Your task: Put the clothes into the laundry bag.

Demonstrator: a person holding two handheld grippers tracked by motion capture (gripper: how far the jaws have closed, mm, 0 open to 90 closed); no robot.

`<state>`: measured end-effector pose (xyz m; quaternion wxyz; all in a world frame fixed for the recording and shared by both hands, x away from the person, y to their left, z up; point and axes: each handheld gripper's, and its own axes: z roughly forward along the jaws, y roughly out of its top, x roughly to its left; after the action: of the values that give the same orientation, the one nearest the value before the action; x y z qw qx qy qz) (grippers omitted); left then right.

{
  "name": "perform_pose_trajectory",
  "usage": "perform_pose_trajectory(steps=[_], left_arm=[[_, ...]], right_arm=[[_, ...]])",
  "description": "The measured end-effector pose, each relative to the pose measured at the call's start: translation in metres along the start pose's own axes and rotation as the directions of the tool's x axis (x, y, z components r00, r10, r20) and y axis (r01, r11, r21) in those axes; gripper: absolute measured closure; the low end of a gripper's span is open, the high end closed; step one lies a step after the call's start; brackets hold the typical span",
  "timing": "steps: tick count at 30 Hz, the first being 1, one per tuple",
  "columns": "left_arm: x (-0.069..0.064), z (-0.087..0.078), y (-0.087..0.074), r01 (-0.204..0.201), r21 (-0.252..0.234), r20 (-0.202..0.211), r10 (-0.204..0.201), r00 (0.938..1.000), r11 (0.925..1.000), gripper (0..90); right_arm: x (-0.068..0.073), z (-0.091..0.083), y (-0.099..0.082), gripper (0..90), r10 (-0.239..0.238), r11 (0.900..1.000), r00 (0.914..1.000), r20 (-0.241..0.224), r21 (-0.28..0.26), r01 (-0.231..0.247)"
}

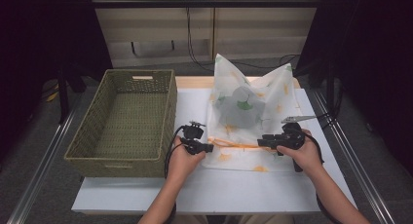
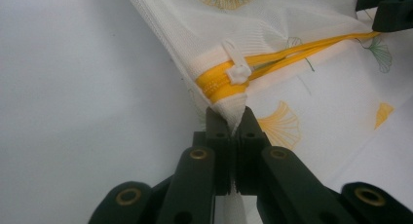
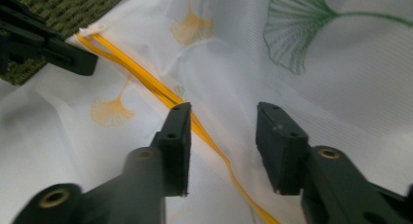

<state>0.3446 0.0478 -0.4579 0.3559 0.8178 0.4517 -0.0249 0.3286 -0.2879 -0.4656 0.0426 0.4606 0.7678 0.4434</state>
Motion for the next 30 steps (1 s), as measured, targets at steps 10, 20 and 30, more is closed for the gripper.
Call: perform_pose_trajectory(steps=[10, 20, 30], left_arm=[[-0.001, 0.001, 0.001, 0.007, 0.0, 0.007, -0.007, 1.0, 1.0, 87.5], [0.0, 0.0, 0.001, 0.005, 0.0, 0.006, -0.005, 1.0, 1.0, 87.5], [0.0, -0.001, 0.001, 0.002, -0.002, 0.014, -0.002, 0.9999, 1.0, 87.6]], right_arm=[[0.013, 0.009, 0.011, 27.0, -0.09, 0.9959, 0.9946, 0.052, 0.002, 0.09], [0.02, 0.013, 0.017, 24.1, -0.088, 0.9961, 0.9944, 0.058, -0.002, 0.088], [0.028, 0.022, 0.024, 23.3, -0.101, 0.9949, 0.9934, 0.054, 0.009, 0.1]])
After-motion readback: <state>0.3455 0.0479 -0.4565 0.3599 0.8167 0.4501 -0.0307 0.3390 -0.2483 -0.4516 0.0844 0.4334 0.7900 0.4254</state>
